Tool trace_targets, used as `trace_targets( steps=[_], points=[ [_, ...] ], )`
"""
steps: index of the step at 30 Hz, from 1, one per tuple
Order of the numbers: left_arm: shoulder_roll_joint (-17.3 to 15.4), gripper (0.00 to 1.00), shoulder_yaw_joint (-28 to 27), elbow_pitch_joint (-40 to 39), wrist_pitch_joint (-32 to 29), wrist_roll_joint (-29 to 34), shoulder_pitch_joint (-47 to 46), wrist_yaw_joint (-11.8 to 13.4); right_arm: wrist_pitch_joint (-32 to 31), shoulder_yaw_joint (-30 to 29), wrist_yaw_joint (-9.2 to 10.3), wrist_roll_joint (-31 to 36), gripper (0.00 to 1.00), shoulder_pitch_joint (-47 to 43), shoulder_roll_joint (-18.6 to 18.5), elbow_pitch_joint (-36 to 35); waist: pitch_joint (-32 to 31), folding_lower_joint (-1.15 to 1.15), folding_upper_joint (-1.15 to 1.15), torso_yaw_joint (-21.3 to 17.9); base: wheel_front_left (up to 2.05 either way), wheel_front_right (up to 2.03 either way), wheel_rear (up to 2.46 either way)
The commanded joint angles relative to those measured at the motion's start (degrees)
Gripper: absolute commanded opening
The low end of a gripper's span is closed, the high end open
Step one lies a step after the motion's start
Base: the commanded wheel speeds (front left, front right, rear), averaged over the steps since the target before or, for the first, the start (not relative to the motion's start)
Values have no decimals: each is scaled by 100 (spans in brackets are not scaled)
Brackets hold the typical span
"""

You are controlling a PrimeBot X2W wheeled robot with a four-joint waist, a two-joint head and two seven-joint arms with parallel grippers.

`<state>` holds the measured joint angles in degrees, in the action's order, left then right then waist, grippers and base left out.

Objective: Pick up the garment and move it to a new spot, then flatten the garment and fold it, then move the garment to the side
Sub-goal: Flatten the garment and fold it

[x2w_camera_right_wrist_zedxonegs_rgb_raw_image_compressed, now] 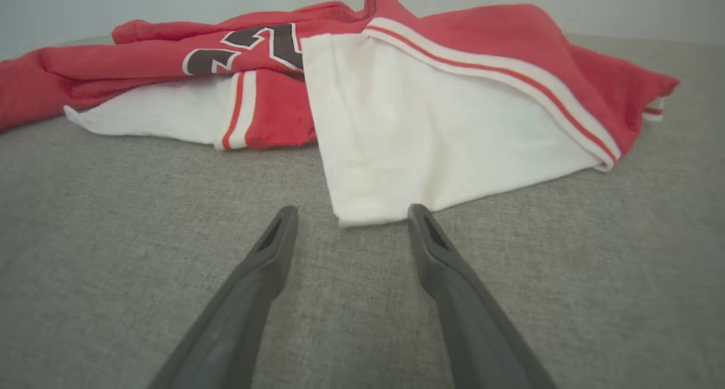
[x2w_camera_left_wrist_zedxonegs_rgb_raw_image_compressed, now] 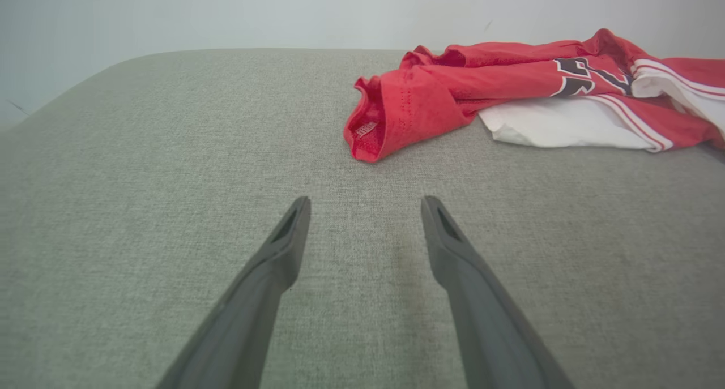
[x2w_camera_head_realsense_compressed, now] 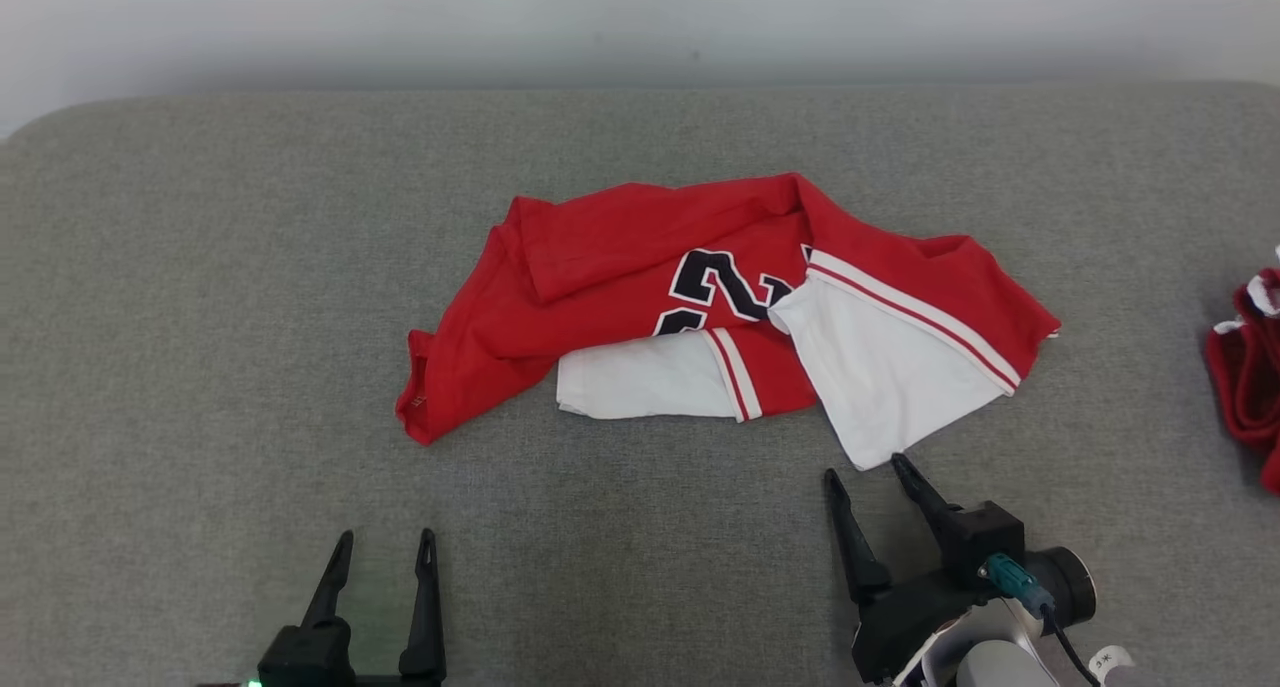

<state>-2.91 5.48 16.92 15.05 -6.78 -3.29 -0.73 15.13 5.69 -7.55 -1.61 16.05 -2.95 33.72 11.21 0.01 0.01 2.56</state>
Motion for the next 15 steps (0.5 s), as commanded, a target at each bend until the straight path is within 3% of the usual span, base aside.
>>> trace_targets(
  steps=[1, 5, 6, 7, 8, 10, 11, 12, 15],
  points=[
    [4, 100, 11, -20, 18, -37, -77, 32, -2, -85, 13, 143, 100, 175, 6, 227, 188, -1, -1, 215, 0, 0, 0],
    [4, 100, -31, -61, 18, -7, -119, 58, -7, -136, 13, 185, 100, 303, 6, 421, 267, -1, -1, 236, 0, 0, 0],
    [3, 100, -42, -66, 18, -3, -119, 61, -12, -157, 13, 199, 94, 307, 6, 458, 275, -1, -1, 234, 0, 0, 0],
    [3, 100, -52, -70, 18, 2, -122, 63, -13, -180, 13, 214, 64, 309, 6, 484, 282, -1, -1, 232, 0, 0, 0],
    [3, 100, -52, -70, 18, 2, -122, 63, -13, -180, 13, 214, 64, 309, 6, 484, 282, -1, -1, 232, 0, 0, 0],
    [4, 100, -62, -82, 18, -8, -138, 62, -18, -248, 13, 240, 28, 326, 7, 499, 287, -1, -1, 223, 0, 0, 0],
    [4, 100, -55, -93, 18, -14, -144, 62, -18, -275, 13, 243, 5, 333, 7, 474, 286, -1, -1, 213, 0, 0, 0],
    [4, 100, -52, -96, 18, -18, -148, 57, -17, -300, 13, 254, 0, 340, 7, 435, 281, -1, -1, 197, 0, 0, 0],
    [5, 100, -27, -104, 18, -36, -142, 59, -3, -368, 13, 210, 0, 334, 5, 222, 259, -1, -1, 147, 0, 0, 0]
  ],
)
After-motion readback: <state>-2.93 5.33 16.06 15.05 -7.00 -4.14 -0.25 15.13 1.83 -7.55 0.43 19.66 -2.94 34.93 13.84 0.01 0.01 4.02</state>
